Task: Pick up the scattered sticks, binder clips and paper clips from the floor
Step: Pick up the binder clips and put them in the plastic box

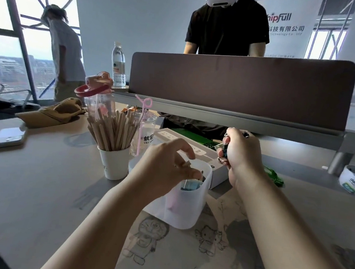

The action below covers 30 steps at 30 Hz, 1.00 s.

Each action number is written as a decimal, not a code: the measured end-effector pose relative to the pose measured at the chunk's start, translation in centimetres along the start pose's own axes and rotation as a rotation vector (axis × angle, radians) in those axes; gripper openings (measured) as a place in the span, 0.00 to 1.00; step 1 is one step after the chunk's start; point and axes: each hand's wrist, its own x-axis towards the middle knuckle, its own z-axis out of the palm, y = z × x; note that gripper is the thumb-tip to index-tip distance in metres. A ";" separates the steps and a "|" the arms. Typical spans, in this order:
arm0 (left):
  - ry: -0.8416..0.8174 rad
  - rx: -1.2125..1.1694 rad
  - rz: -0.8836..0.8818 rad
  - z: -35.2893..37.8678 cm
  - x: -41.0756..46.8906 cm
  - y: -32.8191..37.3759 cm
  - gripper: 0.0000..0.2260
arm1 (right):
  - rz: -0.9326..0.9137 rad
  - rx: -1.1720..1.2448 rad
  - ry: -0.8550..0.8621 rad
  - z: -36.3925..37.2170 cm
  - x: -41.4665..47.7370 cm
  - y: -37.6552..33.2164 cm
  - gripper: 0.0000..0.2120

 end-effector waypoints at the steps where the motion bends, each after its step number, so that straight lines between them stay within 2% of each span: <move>1: -0.012 0.017 0.005 0.0 0.1 -0.2 0.10 | -0.009 -0.011 -0.012 0.0 -0.1 0.0 0.10; 3: -0.037 0.070 0.048 0.2 0.1 -0.4 0.08 | -0.042 -0.053 -0.061 0.1 -0.2 0.0 0.11; 5: -0.004 0.080 0.076 0.3 0.1 -0.6 0.12 | -0.062 -0.155 -0.149 0.0 -0.5 -0.1 0.12; 10: 0.224 -0.055 -0.020 0.0 0.5 -1.2 0.16 | -0.087 -0.659 -0.546 -0.4 -1.5 -1.3 0.08; 13: 0.237 -0.061 -0.035 0.0 0.5 -1.3 0.16 | -0.097 -0.733 -0.684 -0.4 -2.4 -2.4 0.07; 20: 0.317 -0.056 -0.026 0.2 0.6 -1.3 0.18 | -0.115 -0.851 -0.788 -0.1 -3.2 -3.1 0.09; 25: 0.415 -0.123 -0.040 0.0 0.8 -1.5 0.18 | -0.121 -0.946 -0.809 0.1 -3.0 -3.0 0.02; 30: 0.442 -0.160 -0.022 -0.1 0.8 -1.5 0.18 | -0.143 -0.874 -0.777 0.1 -3.1 -3.2 0.09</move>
